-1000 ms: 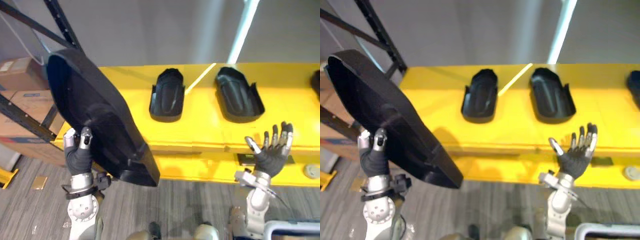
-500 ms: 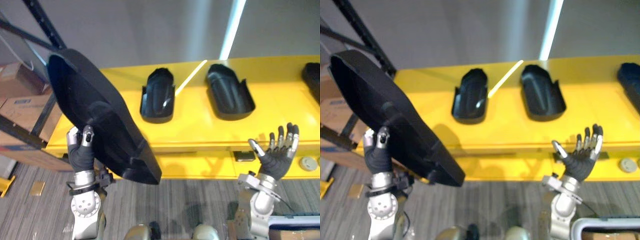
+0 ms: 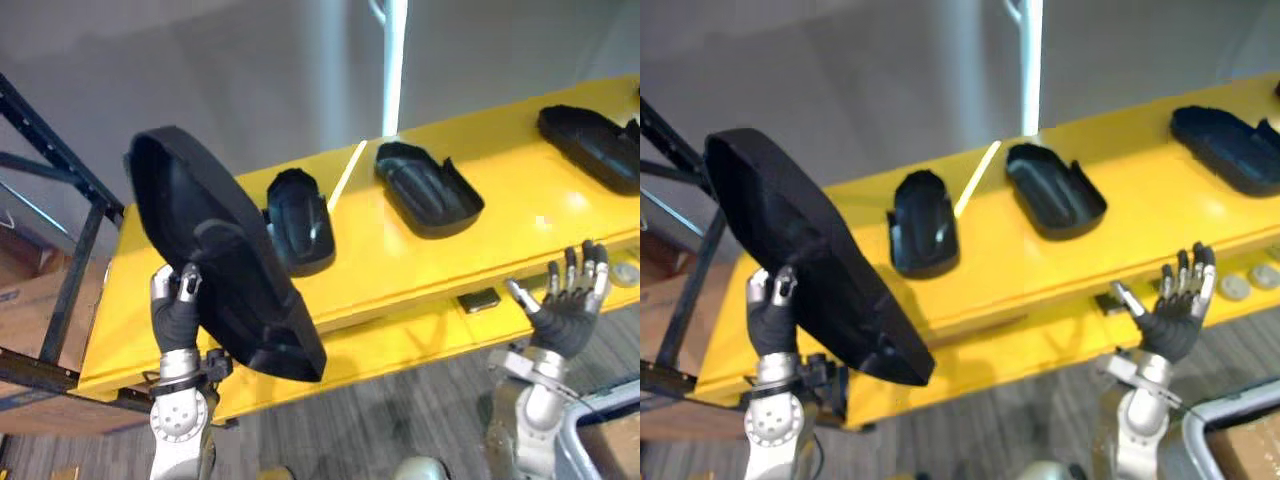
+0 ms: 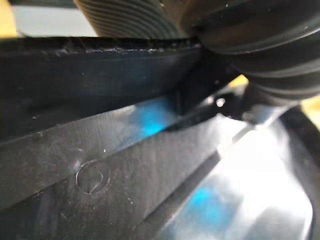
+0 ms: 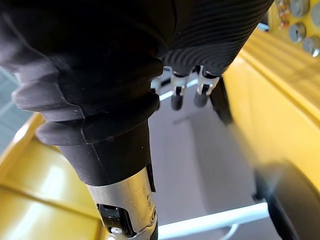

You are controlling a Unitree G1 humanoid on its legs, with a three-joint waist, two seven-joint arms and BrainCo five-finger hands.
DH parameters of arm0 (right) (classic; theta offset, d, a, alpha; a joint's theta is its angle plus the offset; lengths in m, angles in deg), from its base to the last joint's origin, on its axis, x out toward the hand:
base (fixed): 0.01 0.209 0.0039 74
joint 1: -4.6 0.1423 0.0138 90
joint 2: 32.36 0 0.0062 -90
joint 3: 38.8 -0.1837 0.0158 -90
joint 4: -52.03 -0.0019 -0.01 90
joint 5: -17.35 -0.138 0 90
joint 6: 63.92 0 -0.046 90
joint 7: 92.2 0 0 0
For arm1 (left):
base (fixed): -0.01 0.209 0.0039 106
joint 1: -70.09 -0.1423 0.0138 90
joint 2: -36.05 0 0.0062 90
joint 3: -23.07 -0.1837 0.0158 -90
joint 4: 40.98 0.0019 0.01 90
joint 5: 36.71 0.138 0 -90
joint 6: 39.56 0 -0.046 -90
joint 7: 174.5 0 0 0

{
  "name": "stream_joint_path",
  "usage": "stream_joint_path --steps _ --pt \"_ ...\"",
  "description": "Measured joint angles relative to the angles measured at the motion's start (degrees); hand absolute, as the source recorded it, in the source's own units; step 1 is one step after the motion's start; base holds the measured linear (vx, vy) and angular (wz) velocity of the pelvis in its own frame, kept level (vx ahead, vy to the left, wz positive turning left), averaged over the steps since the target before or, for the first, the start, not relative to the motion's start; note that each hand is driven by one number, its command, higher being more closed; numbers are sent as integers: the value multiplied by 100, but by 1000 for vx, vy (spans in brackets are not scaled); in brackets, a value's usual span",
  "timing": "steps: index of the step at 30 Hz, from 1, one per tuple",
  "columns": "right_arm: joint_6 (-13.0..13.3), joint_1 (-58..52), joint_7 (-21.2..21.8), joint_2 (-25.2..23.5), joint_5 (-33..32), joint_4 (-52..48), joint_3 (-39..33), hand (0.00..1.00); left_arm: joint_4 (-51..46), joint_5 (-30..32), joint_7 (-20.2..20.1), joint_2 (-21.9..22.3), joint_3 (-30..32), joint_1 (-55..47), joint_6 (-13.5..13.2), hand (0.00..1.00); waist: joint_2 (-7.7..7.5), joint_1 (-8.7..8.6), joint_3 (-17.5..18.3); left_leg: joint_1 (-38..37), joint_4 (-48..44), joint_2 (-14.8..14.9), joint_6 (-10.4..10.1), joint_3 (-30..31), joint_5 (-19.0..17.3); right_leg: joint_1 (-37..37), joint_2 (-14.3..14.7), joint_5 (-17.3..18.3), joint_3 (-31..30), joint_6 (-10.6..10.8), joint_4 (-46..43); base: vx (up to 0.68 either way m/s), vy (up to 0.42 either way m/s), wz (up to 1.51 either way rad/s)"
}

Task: Walk over and take plastic housings, then place them on the shelf

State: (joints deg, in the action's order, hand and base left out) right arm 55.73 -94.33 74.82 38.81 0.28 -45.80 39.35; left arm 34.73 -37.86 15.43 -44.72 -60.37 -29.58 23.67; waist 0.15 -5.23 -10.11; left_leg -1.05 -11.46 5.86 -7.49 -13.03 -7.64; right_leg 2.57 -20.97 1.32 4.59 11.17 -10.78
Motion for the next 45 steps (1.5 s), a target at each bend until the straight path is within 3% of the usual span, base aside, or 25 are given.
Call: stream_joint_path --steps 2,4,7,10,11,13,15,19,24,27,30,37,42,45 --pt "-22 -8 17 -122 -7 -2 32 0 -10 38 4 -199 150 13 94 100 -71 1 52 -29 156 -6 88 -23 58 18 38 -279 195 -48 137 -13 206 -4" --pt "-49 -46 64 -124 8 -16 168 0 -10 230 69 -302 344 19 211 100 -180 17 136 8 204 67 108 -54 77 15 203 -253 405 -84 213 -3 18 0" --pt "-96 -113 71 -112 154 -34 257 0 -21 241 268 -290 391 59 369 100 -148 43 156 53 350 114 49 -36 207 31 327 -159 640 -230 388 -17 -67 4" --pt "-137 -27 84 246 206 16 202 0 -123 437 528 -92 398 62 658 100 136 124 175 356 335 250 -48 29 329 -86 480 -140 766 -239 660 -38 -103 8" --pt "-135 69 95 447 195 100 168 0 -171 511 631 23 417 53 819 100 308 132 134 414 359 313 -68 62 397 -106 550 -143 850 -234 697 -52 -106 14" --pt "-135 150 258 648 88 214 40 0 -203 668 882 171 456 43 1031 100 505 137 194 336 729 394 -92 123 682 -111 673 -142 965 -227 718 -55 -111 18" --pt "-137 201 399 673 72 213 -8 0 -308 687 973 170 651 30 1125 100 582 142 194 208 960 463 -110 102 805 -98 761 -130 962 -224 720 -55 -81 -1" --pt "-222 5 814 667 -118 204 26 0 -56 834 1174 -15 1313 129 1373 100 559 138 177 108 1022 475 -150 39 836 -60 767 -88 939 -183 724 -72 -12 -8" --pt "-240 -205 1557 676 -386 199 497 0 1159 811 1434 -912 1886 580 1618 100 542 137 156 68 1224 445 -116 -3 964 -139 751 -70 923 -146 703 -43 8 -1" --pt "-238 -197 2080 795 -456 189 1006 0 1892 538 1439 -1379 1965 1000 1689 100 587 139 132 -42 1306 440 -142 -42 1031 -160 744 -49 870 -116 578 7 -5 -8" --pt "-246 -70 2531 934 -572 184 1693 0 2117 368 1404 -1530 1938 1328 1695 100 652 152 98 -80 1311 428 -138 -72 1031 -178 723 1 843 -107 494 12 -1 -3" --pt "-370 521 2536 1076 -564 186 2545 0 2727 343 1130 -1561 1500 2066 1825 100 793 217 62 65 1334 310 -21 69 1123 -241 594 98 1002 -62 335 3 11 17" --pt "-712 700 2445 1254 -577 168 2611 0 3457 185 968 -1977 1206 2694 2366 100 826 123 23 227 1397 307 11 128 1231 -480 581 166 1031 -107 153 -28 1 7" --pt "-834 722 2449 1370 -592 110 2612 0 3835 160 999 -2054 1206 3131 2652 100 816 113 -185 236 1374 306 12 46 1240 -657 553 252 896 -117 -58 -46 6 -17"
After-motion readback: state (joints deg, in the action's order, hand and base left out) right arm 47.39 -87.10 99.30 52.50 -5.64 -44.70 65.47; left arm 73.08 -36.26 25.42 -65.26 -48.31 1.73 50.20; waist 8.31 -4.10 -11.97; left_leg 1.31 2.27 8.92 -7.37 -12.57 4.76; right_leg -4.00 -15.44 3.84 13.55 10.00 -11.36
